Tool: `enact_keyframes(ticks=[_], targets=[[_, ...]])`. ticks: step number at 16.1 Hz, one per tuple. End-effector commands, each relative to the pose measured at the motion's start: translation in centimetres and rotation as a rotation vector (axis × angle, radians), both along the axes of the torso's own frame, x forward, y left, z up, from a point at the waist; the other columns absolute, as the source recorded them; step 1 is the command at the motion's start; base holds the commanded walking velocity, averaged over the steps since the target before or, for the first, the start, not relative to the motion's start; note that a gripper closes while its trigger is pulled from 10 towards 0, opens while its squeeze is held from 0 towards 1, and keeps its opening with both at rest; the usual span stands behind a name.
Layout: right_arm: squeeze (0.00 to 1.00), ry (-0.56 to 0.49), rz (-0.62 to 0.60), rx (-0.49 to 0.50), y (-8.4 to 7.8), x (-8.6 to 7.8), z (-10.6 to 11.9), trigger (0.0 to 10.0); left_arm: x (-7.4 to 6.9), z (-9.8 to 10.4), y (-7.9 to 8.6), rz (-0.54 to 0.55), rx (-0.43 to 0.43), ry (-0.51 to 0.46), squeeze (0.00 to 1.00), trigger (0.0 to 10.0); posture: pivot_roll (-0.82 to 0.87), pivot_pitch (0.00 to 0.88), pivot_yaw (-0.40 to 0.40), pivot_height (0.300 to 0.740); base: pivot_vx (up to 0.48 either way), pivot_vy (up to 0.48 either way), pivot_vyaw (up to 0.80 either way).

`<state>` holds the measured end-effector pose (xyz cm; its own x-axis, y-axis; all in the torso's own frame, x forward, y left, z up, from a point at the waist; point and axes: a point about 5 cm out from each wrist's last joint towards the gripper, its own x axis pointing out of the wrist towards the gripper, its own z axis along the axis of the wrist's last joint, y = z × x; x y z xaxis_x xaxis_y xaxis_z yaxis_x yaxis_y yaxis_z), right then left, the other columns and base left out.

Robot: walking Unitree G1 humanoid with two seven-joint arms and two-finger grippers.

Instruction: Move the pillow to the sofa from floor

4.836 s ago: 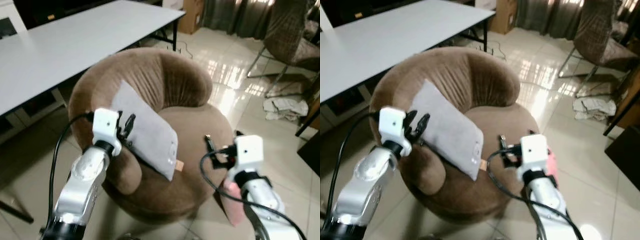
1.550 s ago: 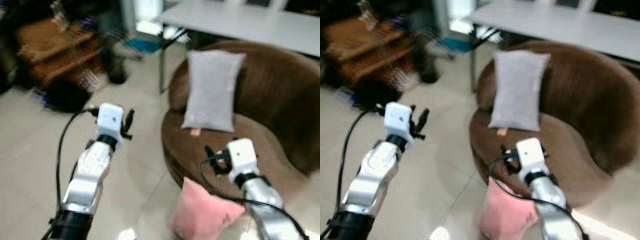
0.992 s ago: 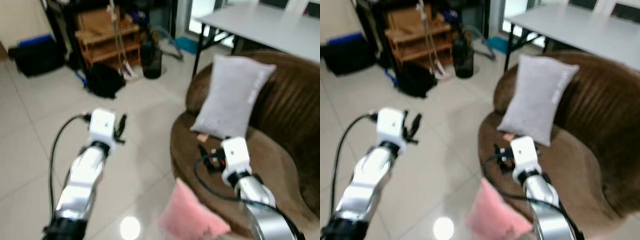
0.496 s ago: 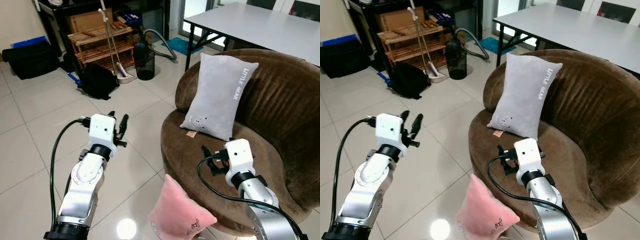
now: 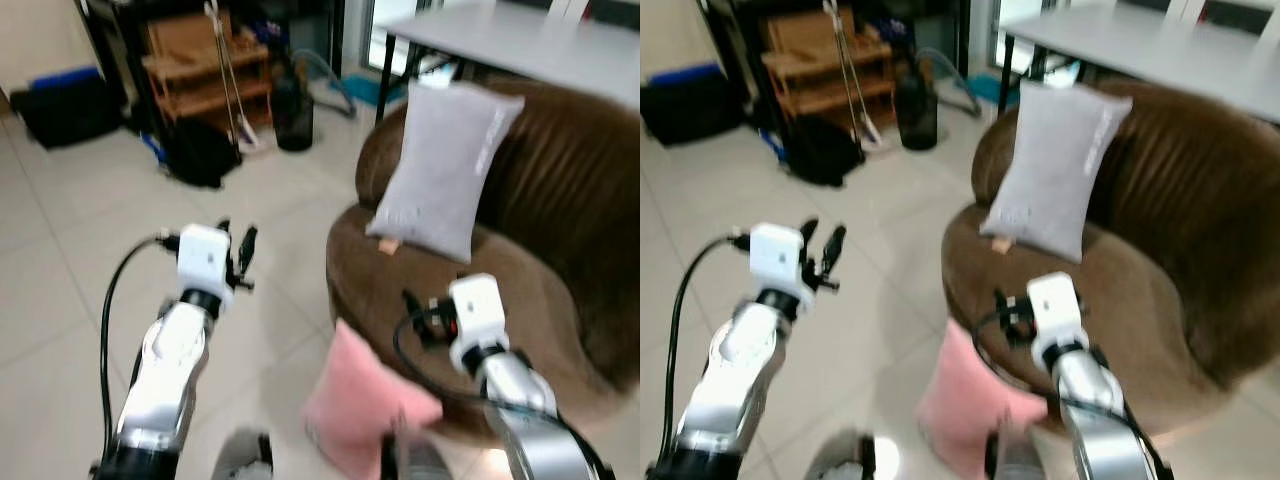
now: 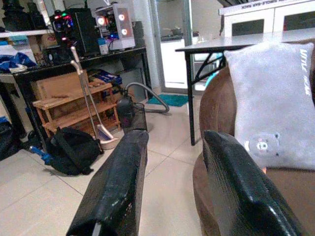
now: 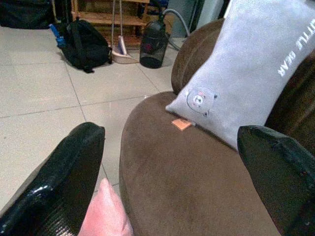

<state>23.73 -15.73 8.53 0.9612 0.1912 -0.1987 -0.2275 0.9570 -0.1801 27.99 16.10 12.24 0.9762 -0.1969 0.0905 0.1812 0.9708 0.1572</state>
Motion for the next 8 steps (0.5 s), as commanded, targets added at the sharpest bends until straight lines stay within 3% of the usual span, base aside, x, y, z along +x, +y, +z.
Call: enact_keyframes(ticks=[1,4,8], targets=[[0.00,0.009,0.001,0.004,-0.01,-0.17,-0.21,10.0,-0.04,-0.11,0.06,-0.004,-0.007,0.005,0.00,10.0,-0.07,0.000,0.034,0.591,0.000,0.000,0.00],[0.00,0.002,0.006,0.003,0.04,-0.23,-0.11,10.0,-0.09,-0.17,0.05,-0.003,-0.010,0.007,0.00,10.0,-0.07,0.000,0.032,0.567,0.000,0.000,0.00],[0.00,0.000,0.006,-0.001,-0.04,-0.07,-0.10,10.0,-0.14,-0.16,-0.01,-0.005,-0.018,-0.005,0.00,10.0,-0.07,0.000,0.030,0.567,0.000,0.000,0.00]])
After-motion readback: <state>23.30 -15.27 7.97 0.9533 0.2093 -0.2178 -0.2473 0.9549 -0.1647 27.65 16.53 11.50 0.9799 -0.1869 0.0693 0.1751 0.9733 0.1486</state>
